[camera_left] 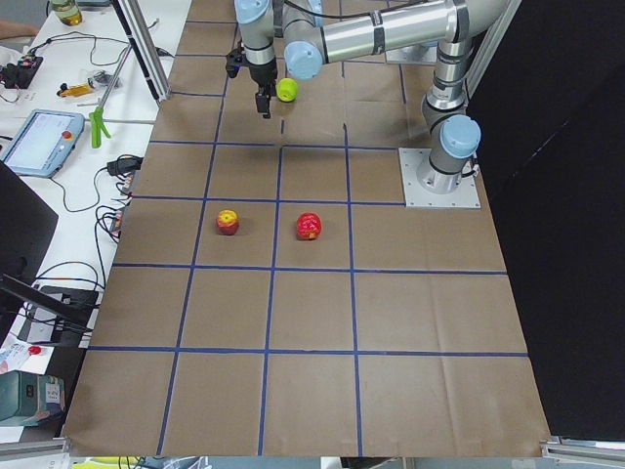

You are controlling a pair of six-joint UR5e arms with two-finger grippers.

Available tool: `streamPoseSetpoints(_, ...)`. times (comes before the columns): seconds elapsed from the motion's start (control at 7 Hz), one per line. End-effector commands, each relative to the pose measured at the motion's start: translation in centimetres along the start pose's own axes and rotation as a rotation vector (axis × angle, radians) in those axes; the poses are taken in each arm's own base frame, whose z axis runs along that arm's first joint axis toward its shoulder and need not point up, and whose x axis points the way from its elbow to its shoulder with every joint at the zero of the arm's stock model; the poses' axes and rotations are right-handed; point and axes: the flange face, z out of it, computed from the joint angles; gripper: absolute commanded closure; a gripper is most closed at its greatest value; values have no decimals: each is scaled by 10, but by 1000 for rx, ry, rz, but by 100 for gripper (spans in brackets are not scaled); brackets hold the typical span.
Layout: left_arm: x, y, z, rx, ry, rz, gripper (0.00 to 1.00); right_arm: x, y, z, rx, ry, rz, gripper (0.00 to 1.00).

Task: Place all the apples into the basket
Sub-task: 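Lower the right gripper to the green apple while the left reaches the shiny red apple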

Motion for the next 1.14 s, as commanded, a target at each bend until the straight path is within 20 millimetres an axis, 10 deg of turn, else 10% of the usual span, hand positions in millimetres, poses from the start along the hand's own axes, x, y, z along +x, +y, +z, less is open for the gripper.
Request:
streamPoseSetpoints(0.0,-138,50,24,-38,53,-50,2,-77,-8,59,15,-12,94,0)
streamPoseSetpoints(0.29,-222,91,63,-58,107,-93,3,-125,-6,108,3,-7,186,0)
streamPoseSetpoints(1.0,-240,110,162,-44,104,-134,3,-138,-23,170,-15,-6,244,1)
